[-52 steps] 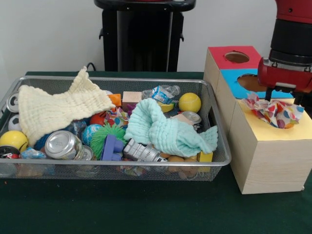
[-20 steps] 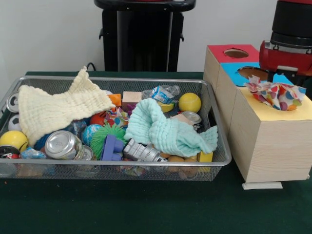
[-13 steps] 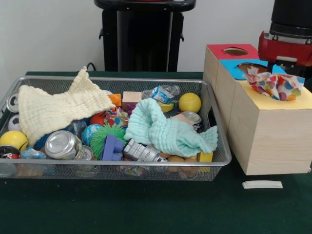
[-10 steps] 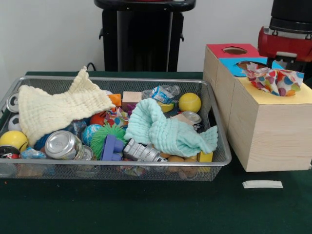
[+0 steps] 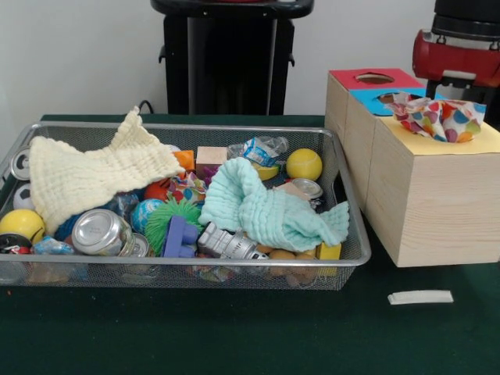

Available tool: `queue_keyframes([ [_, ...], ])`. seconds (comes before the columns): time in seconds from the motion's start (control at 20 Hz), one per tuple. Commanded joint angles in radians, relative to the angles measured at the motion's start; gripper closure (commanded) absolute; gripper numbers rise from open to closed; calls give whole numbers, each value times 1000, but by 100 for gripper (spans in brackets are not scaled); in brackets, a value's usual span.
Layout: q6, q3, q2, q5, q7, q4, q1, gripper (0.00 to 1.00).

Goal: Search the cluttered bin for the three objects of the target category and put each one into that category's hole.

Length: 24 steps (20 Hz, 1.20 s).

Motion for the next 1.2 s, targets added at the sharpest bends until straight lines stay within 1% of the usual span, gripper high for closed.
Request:
queue_keyframes([
  [0.05, 105, 33, -63, -39, 176, 103, -30, 0],
  [0.15, 54, 59, -46, -37, 164, 102, -48, 0],
  [0.25, -26, 117, -20, -24, 145, 112, -82, 0],
  [0.3, -53, 132, -4, -21, 145, 111, -91, 0],
  [0.35, -30, 97, 2, -34, 161, 98, -71, 0],
  [0.4, -17, 78, -2, -44, 167, 92, -61, 0],
  [0.45, -37, 123, -5, -32, 150, 108, -87, 0],
  [0.5, -33, 146, -4, -26, 140, 111, -100, 0],
  [0.55, -21, 110, 3, -41, 155, 89, -79, 0],
  [0.6, -43, 123, 5, -41, 149, 93, -90, 0],
  [0.65, -31, 160, 3, -25, 140, 105, -112, 0],
  [0.7, -15, 125, 7, -37, 157, 89, -91, 0],
  [0.75, -17, 107, 6, -47, 162, 84, -82, 0],
  [0.8, -16, 132, -1, -43, 147, 98, -101, 0],
  [0.9, -10, 119, 3, -53, 148, 87, -96, 0],
  [1.05, -10, 117, 12, -48, 164, 77, -87, 0],
  [1.2, -7, 119, -11, -71, 118, 103, -112, 0],
])
